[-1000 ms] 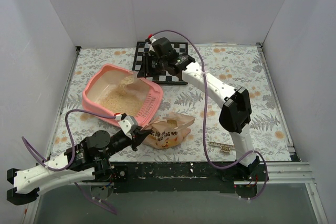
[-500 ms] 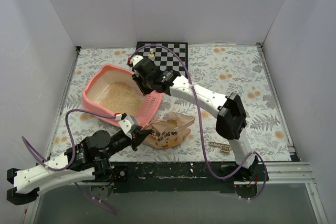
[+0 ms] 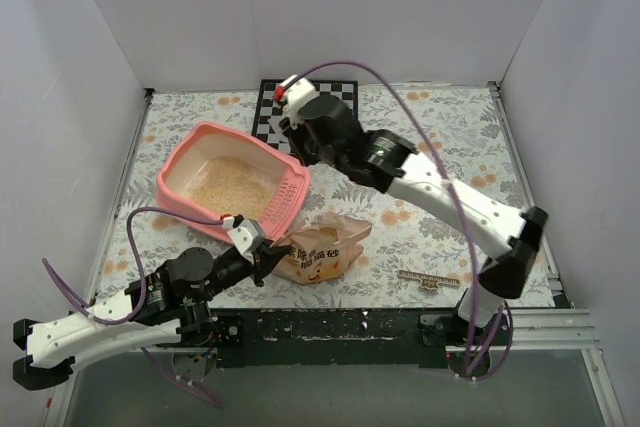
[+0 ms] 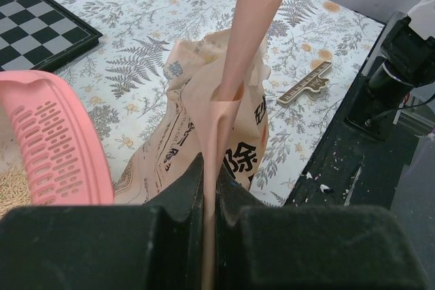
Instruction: Fill the litter box with clean litter
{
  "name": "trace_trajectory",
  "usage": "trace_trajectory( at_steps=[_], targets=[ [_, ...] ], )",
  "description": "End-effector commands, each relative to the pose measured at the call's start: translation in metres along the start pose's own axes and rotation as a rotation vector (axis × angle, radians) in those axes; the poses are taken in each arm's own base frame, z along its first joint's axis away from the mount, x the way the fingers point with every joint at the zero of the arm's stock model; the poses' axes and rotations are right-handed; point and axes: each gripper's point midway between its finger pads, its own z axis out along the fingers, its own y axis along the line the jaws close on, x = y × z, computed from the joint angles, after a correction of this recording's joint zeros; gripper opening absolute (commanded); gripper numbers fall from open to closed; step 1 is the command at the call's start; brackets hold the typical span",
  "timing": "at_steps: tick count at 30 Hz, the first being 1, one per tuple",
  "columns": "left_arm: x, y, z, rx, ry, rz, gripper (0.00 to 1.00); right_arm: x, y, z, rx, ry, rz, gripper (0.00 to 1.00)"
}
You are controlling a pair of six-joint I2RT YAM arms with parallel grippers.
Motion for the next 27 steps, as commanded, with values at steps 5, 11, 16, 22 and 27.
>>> trace_trajectory(
  at_steps=[5,11,16,22,27],
  targets=[
    [-0.049,-0.003,0.001,0.003,-0.142,-0.024,0.00,-0.014,-0.051,-0.150,0.040,-0.101,0.255,0.01],
    [-0.045,-0.005,0.004,0.008,-0.129,-0.005,0.00,0.031,-0.046,-0.223,-0.064,-0.013,0.370,0.01],
    [-0.044,-0.001,0.007,-0.010,-0.134,-0.003,0.00,0.068,-0.026,-0.264,-0.193,0.110,0.425,0.01],
    [-0.041,0.000,0.012,-0.026,-0.107,0.003,0.00,0.106,-0.001,-0.274,-0.323,0.202,0.464,0.01],
    [-0.038,-0.009,0.017,0.010,-0.075,0.004,0.00,0.112,0.000,-0.266,-0.314,0.202,0.451,0.01]
  ],
)
